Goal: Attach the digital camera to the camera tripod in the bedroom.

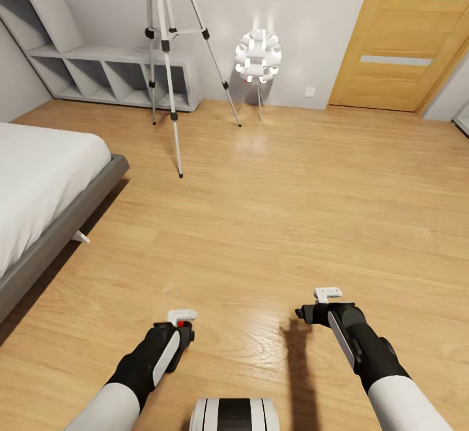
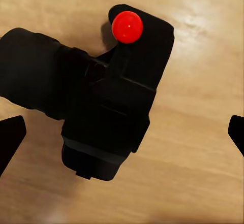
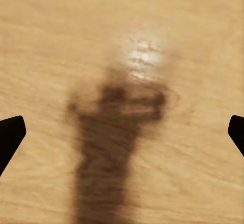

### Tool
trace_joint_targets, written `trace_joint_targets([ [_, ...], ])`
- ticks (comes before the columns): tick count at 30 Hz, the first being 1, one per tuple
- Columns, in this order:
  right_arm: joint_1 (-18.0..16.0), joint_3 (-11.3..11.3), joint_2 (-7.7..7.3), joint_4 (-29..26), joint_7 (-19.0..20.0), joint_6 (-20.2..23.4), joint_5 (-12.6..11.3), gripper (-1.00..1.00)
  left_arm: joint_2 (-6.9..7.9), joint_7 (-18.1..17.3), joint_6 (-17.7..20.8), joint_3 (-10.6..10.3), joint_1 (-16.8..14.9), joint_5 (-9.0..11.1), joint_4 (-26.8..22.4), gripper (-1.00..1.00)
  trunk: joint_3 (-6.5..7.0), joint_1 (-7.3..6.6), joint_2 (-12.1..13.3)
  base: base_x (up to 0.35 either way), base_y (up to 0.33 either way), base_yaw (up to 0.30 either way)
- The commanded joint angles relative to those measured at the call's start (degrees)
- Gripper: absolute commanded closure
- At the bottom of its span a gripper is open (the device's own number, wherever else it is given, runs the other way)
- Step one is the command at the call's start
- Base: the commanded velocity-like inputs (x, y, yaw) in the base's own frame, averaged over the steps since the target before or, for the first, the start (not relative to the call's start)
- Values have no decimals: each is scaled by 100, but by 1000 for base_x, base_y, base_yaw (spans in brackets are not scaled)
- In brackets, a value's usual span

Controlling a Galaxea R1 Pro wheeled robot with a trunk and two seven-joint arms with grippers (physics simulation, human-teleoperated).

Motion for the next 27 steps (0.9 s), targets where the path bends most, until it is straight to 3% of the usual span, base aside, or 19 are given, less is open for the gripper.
trace_joint_targets([
  [1,-2,6,-3,-7,18,27,6,-100,5,73,-9,-40,-1,49,8,-100,-4,-1,-2,0,0,0],
  [8,-2,6,1,-7,18,30,10,-100,12,147,-203,-100,-1,-4,70,-100,-4,-1,-2,0,0,0],
  [25,-2,12,2,-7,18,-11,24,-100,13,134,-246,-117,-1,-8,323,-100,-4,-1,-2,0,0,0],
  [27,-2,15,2,-7,18,-19,24,-100,9,83,-457,-126,0,6,502,-100,-4,-1,-2,0,0,0],
])
